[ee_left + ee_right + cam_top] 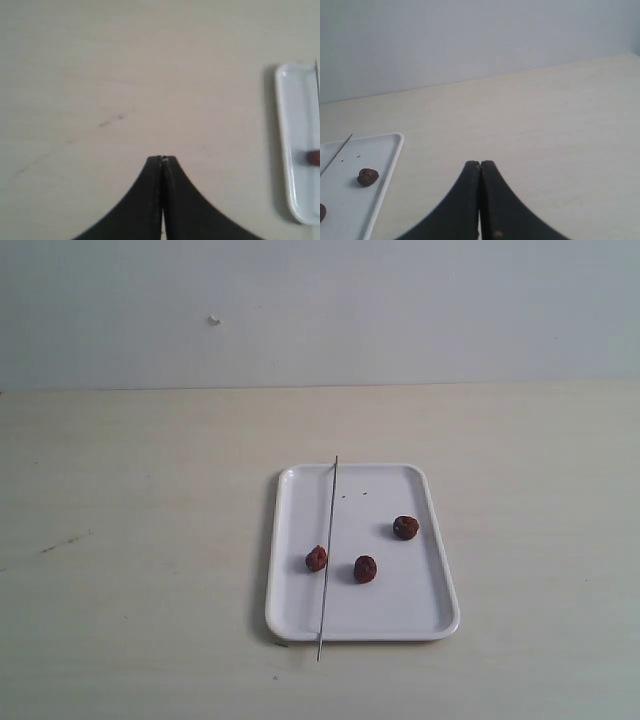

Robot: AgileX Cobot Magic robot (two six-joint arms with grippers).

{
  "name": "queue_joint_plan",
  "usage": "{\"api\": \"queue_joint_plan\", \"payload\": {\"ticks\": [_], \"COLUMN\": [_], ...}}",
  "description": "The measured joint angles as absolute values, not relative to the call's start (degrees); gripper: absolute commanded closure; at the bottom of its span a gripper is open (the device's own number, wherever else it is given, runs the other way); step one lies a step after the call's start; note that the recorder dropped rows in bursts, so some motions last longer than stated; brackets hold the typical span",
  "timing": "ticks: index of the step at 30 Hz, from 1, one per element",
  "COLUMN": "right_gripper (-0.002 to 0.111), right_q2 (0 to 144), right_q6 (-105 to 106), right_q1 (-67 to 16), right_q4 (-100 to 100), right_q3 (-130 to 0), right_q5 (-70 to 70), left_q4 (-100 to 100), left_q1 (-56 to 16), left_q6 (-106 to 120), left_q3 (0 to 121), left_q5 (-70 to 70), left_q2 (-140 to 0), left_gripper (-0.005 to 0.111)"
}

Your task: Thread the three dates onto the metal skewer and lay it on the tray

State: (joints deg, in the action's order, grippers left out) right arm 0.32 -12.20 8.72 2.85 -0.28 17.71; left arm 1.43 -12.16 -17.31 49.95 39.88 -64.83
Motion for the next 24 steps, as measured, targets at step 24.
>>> {"api": "queue_joint_plan", "payload": {"ticks": [24], "right_gripper": [0.108], "right_q2": [0.3], "right_q6": [-12.2], "right_q1": [8.7], "right_q4": [2.9], "right_q3": [-0.3], "right_q5": [17.7], "left_q4": [0.4], "left_q1": [-47.7], "left_q6": [-19.2], "left_q3": [83.2], "left_q5": [50.6], "left_q2": [-113.9], "left_gripper": [0.097]}}
